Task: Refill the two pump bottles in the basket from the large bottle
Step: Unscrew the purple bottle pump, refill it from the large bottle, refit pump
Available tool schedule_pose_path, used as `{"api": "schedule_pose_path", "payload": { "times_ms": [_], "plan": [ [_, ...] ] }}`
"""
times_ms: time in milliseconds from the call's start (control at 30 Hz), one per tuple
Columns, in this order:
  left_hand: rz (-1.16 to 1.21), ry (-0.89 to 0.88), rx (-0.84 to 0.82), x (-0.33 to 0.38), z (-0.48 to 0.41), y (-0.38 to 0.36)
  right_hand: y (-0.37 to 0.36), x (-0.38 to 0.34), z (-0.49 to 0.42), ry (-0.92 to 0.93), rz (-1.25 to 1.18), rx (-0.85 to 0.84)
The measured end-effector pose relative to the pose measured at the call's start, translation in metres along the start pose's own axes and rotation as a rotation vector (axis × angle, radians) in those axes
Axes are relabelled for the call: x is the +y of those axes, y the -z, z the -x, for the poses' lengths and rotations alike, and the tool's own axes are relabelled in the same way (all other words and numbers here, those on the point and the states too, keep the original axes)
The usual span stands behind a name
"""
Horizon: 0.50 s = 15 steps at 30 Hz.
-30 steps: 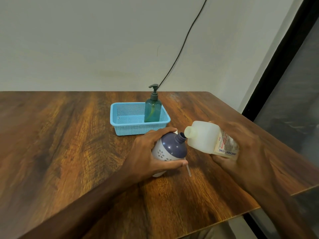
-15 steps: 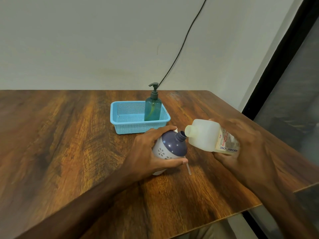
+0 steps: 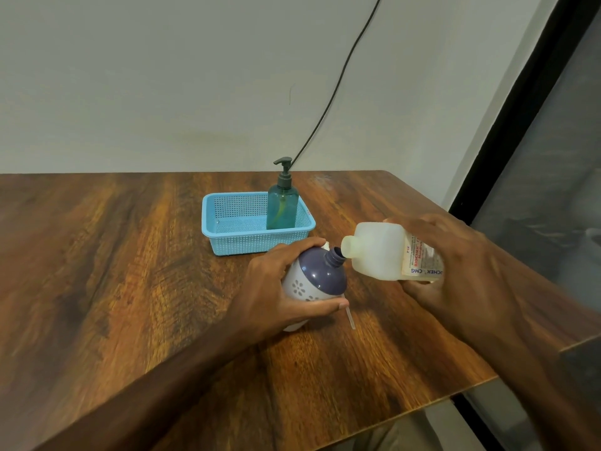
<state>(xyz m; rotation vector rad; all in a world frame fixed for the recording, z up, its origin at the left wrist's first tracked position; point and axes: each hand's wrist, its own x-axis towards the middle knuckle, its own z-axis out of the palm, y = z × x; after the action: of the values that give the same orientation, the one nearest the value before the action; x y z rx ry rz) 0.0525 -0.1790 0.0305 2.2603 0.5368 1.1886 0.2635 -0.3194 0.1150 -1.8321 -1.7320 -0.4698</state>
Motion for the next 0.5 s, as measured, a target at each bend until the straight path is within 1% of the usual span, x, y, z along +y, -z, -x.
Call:
{"api": "schedule_pose_path", "payload": {
  "times_ms": [167, 500],
  "plan": [
    [0.004, -0.003, 0.003, 0.0013, 0.0003, 0.0004, 0.0037, 0.0002, -0.0030, 0.010, 0.008, -0.029],
    [0.013, 0.012, 0.001, 0.0013, 0.0002, 0.0001, 0.0028, 0.0033, -0.0054, 0.021, 0.046, -0.015]
  ]
}}
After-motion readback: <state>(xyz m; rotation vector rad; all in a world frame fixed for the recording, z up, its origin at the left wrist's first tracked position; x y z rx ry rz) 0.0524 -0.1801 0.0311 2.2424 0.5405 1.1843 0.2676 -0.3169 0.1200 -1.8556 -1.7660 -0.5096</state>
